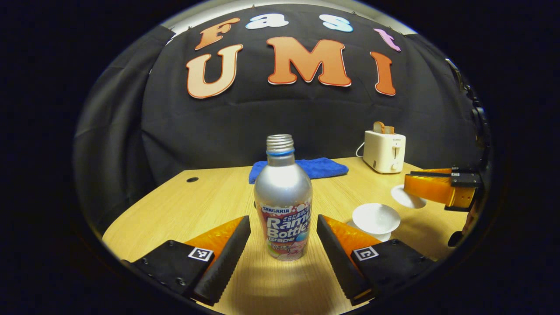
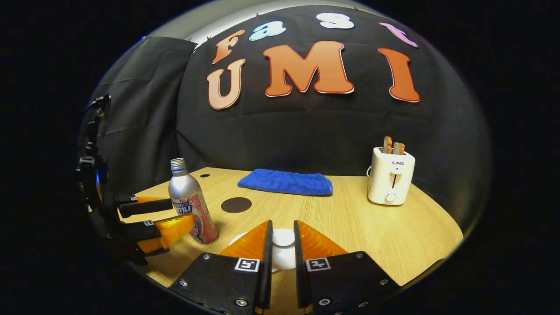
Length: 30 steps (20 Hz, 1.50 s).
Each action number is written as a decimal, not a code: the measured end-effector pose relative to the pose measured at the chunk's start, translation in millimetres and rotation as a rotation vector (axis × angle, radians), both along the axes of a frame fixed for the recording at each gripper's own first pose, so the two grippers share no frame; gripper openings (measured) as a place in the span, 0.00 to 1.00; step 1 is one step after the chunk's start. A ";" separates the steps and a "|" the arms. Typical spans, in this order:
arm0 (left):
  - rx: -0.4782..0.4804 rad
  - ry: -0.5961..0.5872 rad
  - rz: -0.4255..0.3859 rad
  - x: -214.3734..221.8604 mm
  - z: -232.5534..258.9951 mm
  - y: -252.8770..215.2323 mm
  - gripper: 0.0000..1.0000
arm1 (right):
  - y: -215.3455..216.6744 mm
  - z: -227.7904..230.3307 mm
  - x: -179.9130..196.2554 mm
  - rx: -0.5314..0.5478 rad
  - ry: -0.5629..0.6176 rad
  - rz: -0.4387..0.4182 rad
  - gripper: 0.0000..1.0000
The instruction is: Open the teacup lid with one hand, grasp the water bottle and pour water into the teacup with the other hand; after pouring, place the water bottle on the coaster and then close the teacup lid.
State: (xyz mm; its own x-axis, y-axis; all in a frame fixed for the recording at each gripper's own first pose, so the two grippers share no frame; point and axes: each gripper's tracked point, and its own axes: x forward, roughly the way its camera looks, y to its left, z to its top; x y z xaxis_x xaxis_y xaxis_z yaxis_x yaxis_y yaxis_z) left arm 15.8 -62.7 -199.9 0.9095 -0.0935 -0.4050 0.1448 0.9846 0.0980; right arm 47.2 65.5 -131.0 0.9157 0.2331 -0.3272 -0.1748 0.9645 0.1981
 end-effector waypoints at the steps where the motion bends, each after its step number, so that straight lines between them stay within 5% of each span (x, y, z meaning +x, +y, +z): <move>1: 0.002 0.012 0.007 2.1 -4.2 1.0 1.00 | -4.4 2.0 -0.3 0.001 -0.001 -0.009 0.24; 7: -0.013 0.041 -0.002 14.9 -23.9 -1.5 0.96 | -22.7 1.2 -9.2 -0.012 0.004 -0.040 0.24; 8: -0.015 0.036 -0.002 16.9 -23.5 -0.3 0.84 | -26.9 2.2 -11.1 -0.017 0.001 -0.049 0.24; 13: 0.082 -0.003 0.012 27.2 -7.8 13.4 0.86 | -37.6 9.6 -13.8 -0.007 -0.016 -0.062 0.24; 19: 0.381 -0.075 0.003 27.9 17.3 38.2 0.87 | -59.0 14.7 -20.9 -0.015 -0.035 -0.095 0.24; 26: 0.788 -0.206 -0.098 35.6 45.6 36.6 0.87 | -78.4 16.3 -28.9 -0.016 -0.040 -0.129 0.24; 30: 0.903 -0.227 -0.162 34.2 41.1 24.7 0.85 | -85.8 14.4 -30.9 -0.009 -0.038 -0.139 0.24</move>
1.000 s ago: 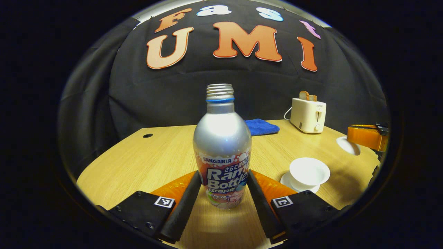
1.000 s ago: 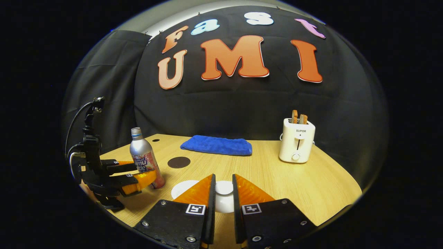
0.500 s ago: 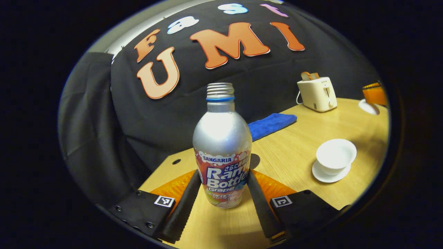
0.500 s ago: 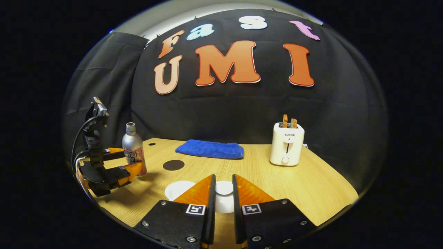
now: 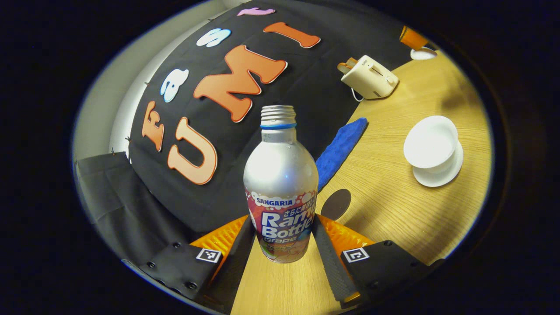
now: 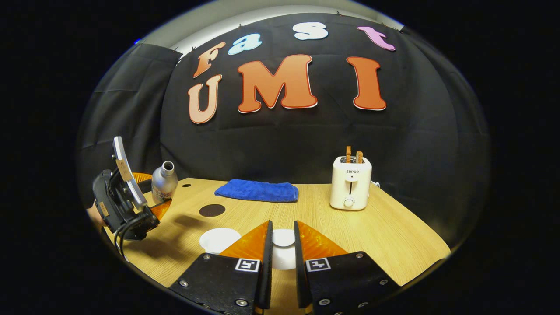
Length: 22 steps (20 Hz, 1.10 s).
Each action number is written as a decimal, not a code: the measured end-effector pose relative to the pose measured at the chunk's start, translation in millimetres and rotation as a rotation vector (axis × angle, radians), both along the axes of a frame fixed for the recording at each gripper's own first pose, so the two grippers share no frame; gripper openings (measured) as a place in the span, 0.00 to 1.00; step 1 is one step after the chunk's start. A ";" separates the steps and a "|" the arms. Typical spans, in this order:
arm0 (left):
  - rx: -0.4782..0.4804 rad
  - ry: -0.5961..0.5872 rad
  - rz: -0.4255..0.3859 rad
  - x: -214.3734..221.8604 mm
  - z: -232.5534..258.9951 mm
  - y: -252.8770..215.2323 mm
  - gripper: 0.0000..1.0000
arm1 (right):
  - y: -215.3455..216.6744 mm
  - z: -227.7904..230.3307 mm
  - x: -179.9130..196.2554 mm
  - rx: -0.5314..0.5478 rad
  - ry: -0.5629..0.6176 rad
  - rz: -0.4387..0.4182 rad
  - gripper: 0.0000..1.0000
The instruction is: Open the teacup lid with one hand, grasp the water bottle and pour water into the teacup with the other hand; after pouring, place the water bottle on the coaster and then close the teacup lid.
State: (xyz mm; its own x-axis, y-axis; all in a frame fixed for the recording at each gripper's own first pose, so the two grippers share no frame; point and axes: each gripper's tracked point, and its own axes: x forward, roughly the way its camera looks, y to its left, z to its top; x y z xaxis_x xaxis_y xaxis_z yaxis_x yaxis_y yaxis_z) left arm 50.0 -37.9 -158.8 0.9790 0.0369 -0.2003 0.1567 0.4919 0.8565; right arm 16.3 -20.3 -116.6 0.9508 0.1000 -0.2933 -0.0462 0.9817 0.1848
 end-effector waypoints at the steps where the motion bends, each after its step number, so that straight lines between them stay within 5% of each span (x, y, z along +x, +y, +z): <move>1: 0.033 -0.003 -0.012 0.5 -0.3 -3.7 0.86 | -1.7 0.4 -0.8 0.000 -0.001 -0.003 0.24; 13: 0.471 -0.063 -0.182 11.7 11.3 -24.0 0.85 | -20.6 -8.1 -10.3 0.001 0.009 -0.034 0.24; 16: 0.526 -0.068 -0.216 12.3 13.5 -29.5 0.82 | -25.4 -10.4 -13.5 0.000 0.011 -0.041 0.24; 18: 0.567 -0.076 -0.238 13.5 16.4 -35.4 0.89 | -27.0 -12.0 -15.4 0.003 0.012 -0.044 0.24; 19: 0.590 -0.081 -0.253 13.7 17.5 -38.6 0.82 | -27.4 -12.0 -15.5 0.005 0.012 -0.042 0.24; 22: 0.642 -0.083 -0.289 13.5 18.4 -46.4 0.89 | -31.2 -11.8 -17.5 0.012 0.011 -0.054 0.24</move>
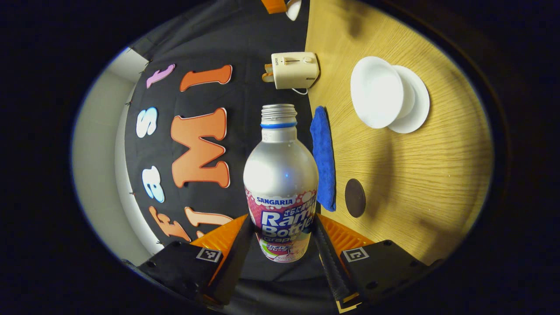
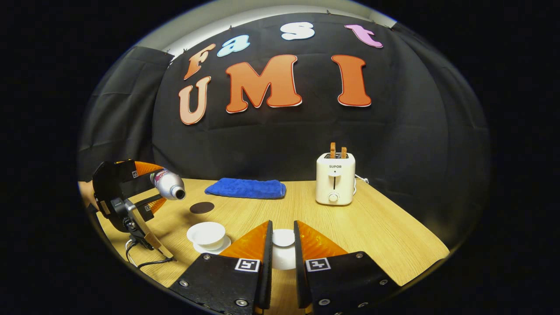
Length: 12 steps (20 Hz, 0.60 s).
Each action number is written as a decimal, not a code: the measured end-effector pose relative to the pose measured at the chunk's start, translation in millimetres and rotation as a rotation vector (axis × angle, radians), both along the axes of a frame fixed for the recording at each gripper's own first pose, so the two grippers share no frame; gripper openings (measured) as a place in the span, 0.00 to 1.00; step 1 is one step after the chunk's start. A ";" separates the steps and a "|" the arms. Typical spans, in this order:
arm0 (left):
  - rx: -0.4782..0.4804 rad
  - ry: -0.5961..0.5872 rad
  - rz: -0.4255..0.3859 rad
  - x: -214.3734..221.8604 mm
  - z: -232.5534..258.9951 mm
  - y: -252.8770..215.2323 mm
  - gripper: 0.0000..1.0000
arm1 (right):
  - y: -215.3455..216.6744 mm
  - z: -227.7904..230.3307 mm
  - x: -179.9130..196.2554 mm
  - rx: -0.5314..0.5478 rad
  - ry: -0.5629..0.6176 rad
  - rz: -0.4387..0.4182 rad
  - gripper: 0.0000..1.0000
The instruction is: Open the teacup lid with one hand, grasp the water bottle and pour water into the teacup with the other hand; after pouring, place the water bottle on the coaster and then close the teacup lid.
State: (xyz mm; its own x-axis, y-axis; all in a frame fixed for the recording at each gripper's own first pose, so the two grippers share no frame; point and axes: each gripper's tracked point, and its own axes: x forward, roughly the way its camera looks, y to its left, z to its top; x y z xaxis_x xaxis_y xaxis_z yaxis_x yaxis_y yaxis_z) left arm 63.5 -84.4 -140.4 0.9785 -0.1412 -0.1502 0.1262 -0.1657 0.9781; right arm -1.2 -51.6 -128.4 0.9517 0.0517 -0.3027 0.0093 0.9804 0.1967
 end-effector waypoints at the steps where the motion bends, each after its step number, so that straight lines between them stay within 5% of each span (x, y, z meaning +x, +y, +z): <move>1: 0.022 0.000 -0.014 0.7 -0.1 -2.8 0.89 | -0.6 -1.0 -0.1 0.002 0.002 -0.002 0.24; 2: 0.047 -0.003 -0.025 0.5 2.0 -4.3 0.82 | -0.6 -1.0 -0.9 0.002 0.001 -0.002 0.24; 12: 0.208 0.011 -0.073 7.0 6.8 -5.7 0.83 | -4.3 2.6 -8.1 -0.020 -0.009 0.005 0.24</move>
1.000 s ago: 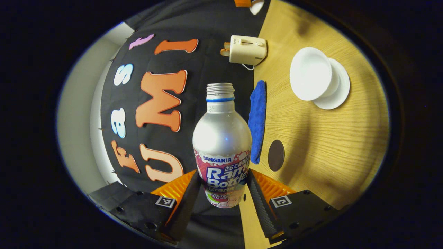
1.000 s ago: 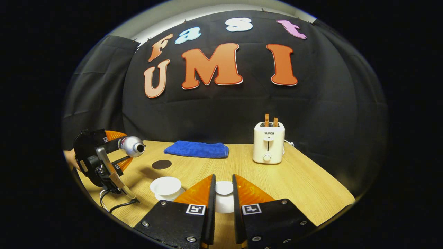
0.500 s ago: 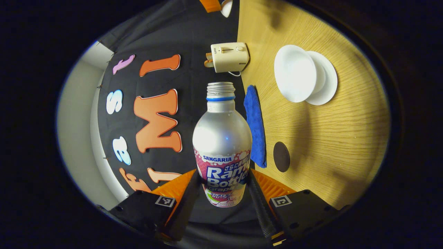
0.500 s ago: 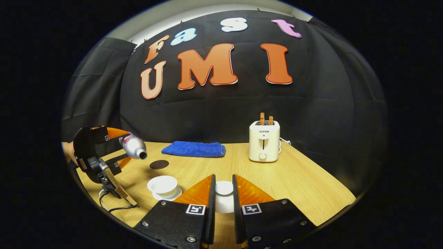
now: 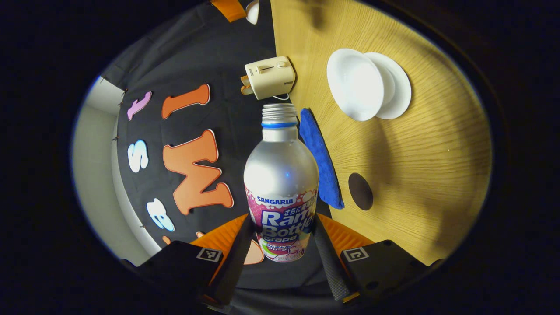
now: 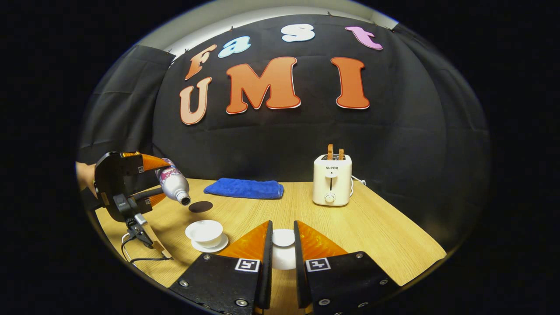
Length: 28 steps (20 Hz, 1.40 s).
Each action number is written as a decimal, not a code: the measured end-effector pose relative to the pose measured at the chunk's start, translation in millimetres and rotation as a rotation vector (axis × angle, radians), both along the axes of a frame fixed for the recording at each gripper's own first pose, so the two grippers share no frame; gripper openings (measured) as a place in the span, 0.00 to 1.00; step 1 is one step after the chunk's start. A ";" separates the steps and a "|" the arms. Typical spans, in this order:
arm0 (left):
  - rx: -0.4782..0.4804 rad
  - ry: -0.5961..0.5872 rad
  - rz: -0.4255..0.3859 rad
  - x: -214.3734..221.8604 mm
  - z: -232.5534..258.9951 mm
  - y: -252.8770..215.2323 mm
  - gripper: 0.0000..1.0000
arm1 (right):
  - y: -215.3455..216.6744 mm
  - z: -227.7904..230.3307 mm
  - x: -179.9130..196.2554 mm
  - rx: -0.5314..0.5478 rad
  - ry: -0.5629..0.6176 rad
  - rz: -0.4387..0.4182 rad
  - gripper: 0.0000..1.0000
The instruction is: Open the teacup lid with one hand, grasp the water bottle and pour water into the teacup with the other hand; after pouring, place the water bottle on the coaster and then close the teacup lid.
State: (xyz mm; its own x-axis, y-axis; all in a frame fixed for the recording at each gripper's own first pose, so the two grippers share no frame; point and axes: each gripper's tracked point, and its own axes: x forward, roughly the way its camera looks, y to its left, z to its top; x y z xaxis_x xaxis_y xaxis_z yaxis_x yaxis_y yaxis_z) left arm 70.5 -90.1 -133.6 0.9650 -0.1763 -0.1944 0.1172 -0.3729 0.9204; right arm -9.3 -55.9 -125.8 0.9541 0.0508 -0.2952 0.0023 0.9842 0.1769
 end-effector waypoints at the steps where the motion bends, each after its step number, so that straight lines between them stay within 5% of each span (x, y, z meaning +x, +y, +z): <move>1: 0.014 -0.006 -0.003 2.5 2.1 0.2 0.81 | 1.2 -0.3 -1.1 0.002 -0.003 0.004 0.24; 19: 0.176 -0.115 -0.060 12.8 43.2 -3.3 0.82 | 6.7 1.1 0.5 -0.009 -0.016 0.043 0.24; 20: 0.184 -0.121 -0.061 13.1 45.4 -3.2 0.88 | 7.4 0.9 0.9 -0.008 -0.018 0.046 0.24; 28: 0.253 -0.139 -0.085 14.6 45.0 -7.0 0.82 | 8.6 2.8 1.2 -0.011 -0.028 0.057 0.24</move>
